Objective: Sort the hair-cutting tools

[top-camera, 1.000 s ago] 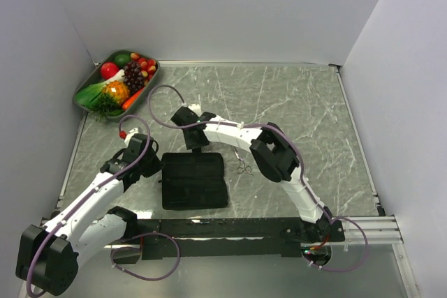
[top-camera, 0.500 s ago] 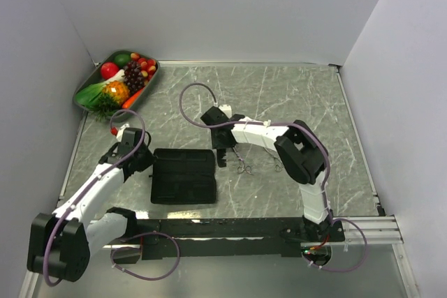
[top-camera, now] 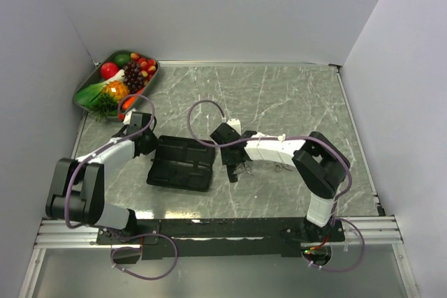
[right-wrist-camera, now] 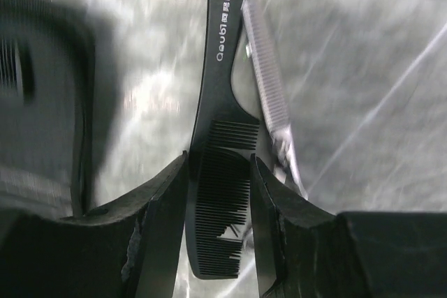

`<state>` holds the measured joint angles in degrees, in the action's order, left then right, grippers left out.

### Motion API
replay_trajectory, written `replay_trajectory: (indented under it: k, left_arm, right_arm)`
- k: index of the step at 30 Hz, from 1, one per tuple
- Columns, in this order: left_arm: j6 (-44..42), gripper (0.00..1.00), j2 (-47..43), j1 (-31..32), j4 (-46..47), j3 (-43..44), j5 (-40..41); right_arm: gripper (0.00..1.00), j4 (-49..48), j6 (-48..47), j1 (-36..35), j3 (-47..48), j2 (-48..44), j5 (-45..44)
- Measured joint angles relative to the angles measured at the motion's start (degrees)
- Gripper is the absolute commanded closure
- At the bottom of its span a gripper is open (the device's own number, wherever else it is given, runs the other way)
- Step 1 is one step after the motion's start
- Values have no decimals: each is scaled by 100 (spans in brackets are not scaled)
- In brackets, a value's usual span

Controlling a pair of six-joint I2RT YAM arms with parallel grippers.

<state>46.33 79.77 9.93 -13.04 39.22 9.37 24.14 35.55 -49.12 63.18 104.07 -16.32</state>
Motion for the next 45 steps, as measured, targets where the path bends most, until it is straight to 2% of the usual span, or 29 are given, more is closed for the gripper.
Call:
replay_trajectory:
  k: [8, 16, 24, 32, 34, 40, 41, 43, 45]
  left_arm:
    - [188, 99, 605, 0, 501, 127, 85]
    - [782, 99, 713, -11, 1001, -22, 103]
    - [1410, 99, 660, 83, 1438, -271, 146]
    - [1635, 96, 420, 442, 1252, -323, 195]
    - [1633, 94, 304, 466, 1119, -323, 216]
    - [1530, 72, -175, 479, 734, -243, 210]
    - [1482, 62, -289, 479, 664, -203, 205]
    - [1360, 51, -511, 479, 564, -129, 175]
    - [1204, 33, -763, 479, 457, -68, 94]
  right_arm:
    - [62, 24, 17, -608, -667, -581, 269]
    - [62, 264, 225, -1574, -999, -942, 485]
    - [62, 684, 518, -2050, -1528, -1561, 1082]
    - [41, 1508, 678, -2341, -1856, -2151, 1303]
    - [40, 1676, 684, -2350, -1849, -2286, 1274]
    - [36, 2149, 756, -2358, -1808, -2997, 1228]
    - [36, 2194, 787, -2361, -1808, -3086, 1235]
    - [36, 2253, 887, -2378, -1808, -3246, 1279]
    - [36, 2260, 1019, -2437, -1808, -3294, 1309]
